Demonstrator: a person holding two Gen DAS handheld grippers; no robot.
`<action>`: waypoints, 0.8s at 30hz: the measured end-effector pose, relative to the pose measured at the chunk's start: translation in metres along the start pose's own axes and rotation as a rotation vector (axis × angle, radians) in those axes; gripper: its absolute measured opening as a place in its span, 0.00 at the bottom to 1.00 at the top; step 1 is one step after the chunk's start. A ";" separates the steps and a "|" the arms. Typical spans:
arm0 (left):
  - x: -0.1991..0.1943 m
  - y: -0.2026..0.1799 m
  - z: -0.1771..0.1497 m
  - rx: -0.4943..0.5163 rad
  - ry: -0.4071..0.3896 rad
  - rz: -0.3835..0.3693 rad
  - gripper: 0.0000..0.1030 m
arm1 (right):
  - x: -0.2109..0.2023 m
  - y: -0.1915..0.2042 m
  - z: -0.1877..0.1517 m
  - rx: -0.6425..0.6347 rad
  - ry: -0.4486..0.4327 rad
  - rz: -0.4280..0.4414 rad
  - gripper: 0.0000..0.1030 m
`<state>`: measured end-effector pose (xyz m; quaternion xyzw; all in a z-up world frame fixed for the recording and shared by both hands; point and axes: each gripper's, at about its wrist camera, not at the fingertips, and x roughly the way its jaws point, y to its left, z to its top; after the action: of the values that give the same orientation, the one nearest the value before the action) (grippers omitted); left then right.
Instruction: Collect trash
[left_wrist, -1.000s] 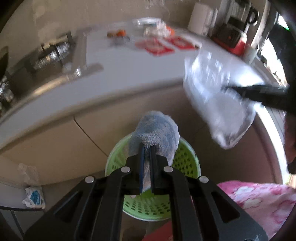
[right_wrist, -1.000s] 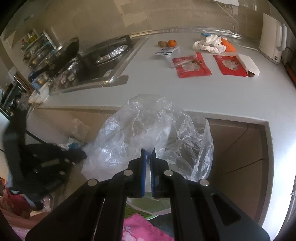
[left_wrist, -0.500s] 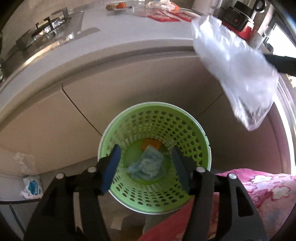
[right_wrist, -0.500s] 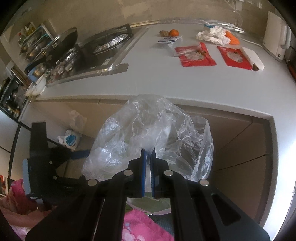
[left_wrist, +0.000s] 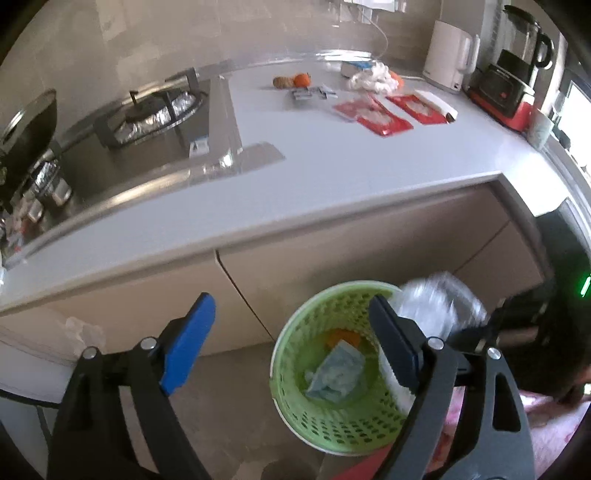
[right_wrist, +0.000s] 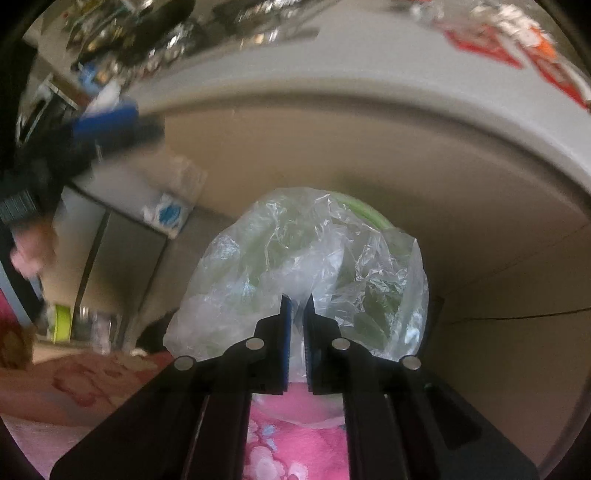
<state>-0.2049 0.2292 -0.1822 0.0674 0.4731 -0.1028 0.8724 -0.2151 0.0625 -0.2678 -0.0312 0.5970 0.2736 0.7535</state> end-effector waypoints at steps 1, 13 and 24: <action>0.003 -0.002 0.005 0.002 -0.002 0.005 0.79 | 0.005 -0.001 0.000 -0.008 0.011 -0.007 0.16; 0.036 -0.029 0.106 -0.038 -0.045 -0.014 0.85 | -0.038 -0.047 0.033 0.057 -0.113 -0.044 0.62; 0.078 -0.047 0.236 -0.100 -0.117 0.044 0.86 | -0.129 -0.158 0.166 0.065 -0.409 -0.216 0.72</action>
<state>0.0169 0.1237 -0.1208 0.0280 0.4245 -0.0635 0.9028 -0.0149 -0.0578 -0.1463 -0.0145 0.4337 0.1725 0.8843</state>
